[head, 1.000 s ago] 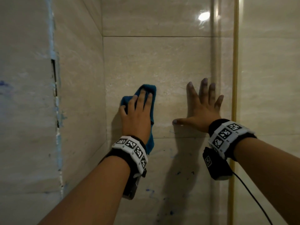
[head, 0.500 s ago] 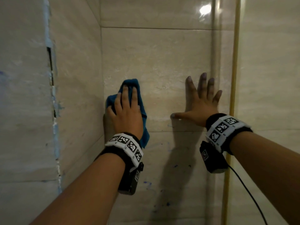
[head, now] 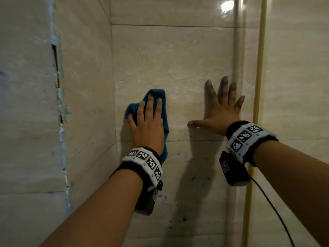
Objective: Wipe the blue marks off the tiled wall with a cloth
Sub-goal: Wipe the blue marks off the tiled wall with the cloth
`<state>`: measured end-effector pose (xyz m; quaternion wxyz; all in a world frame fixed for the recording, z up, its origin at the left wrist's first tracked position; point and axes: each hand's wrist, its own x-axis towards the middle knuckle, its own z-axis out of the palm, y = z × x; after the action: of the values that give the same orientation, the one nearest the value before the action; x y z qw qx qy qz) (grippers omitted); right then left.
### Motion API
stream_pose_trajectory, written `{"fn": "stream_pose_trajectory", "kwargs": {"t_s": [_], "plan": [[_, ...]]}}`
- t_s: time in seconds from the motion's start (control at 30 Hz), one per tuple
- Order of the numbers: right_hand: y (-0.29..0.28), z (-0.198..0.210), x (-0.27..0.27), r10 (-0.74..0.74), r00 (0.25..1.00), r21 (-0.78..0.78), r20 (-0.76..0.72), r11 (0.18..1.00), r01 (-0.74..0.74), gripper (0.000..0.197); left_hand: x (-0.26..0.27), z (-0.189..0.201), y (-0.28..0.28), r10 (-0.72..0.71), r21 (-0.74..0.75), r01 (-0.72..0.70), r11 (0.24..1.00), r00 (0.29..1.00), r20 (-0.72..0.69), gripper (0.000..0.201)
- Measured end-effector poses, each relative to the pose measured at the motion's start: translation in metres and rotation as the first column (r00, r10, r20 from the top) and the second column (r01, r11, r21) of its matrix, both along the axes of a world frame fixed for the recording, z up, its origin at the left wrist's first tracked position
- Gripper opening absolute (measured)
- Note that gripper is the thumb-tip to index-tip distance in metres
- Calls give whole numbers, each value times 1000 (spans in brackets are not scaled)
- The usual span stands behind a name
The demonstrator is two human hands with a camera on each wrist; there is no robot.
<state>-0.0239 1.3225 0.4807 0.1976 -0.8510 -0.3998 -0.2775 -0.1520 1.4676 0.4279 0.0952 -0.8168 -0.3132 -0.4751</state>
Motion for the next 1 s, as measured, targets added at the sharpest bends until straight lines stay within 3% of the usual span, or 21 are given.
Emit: {"fn": "stream_pose_trajectory", "kwargs": {"t_s": [0.1,0.27,0.43,0.7,1.0], "plan": [[1,0,0,0,1000,3,-1,1000,0,131,3,11,-2,-11,30,11,999,1000,-16,59],[2,-1,0,-19,1000,15,9,1000,19,131,9,-7,-12,-6,152,42,988,973,-229,65],[1,-2,0,-4,1000,20,11,1000,4,131,5,-24,-12,5,174,63,983,931,-366,72],[4,-3,2,-31,999,29,23,999,30,131,12,1,-15,-9,132,44,990,968,-250,67],[5,-4,5,-6,999,37,31,999,5,131,14,-14,-18,1,193,72,979,936,-352,73]]}}
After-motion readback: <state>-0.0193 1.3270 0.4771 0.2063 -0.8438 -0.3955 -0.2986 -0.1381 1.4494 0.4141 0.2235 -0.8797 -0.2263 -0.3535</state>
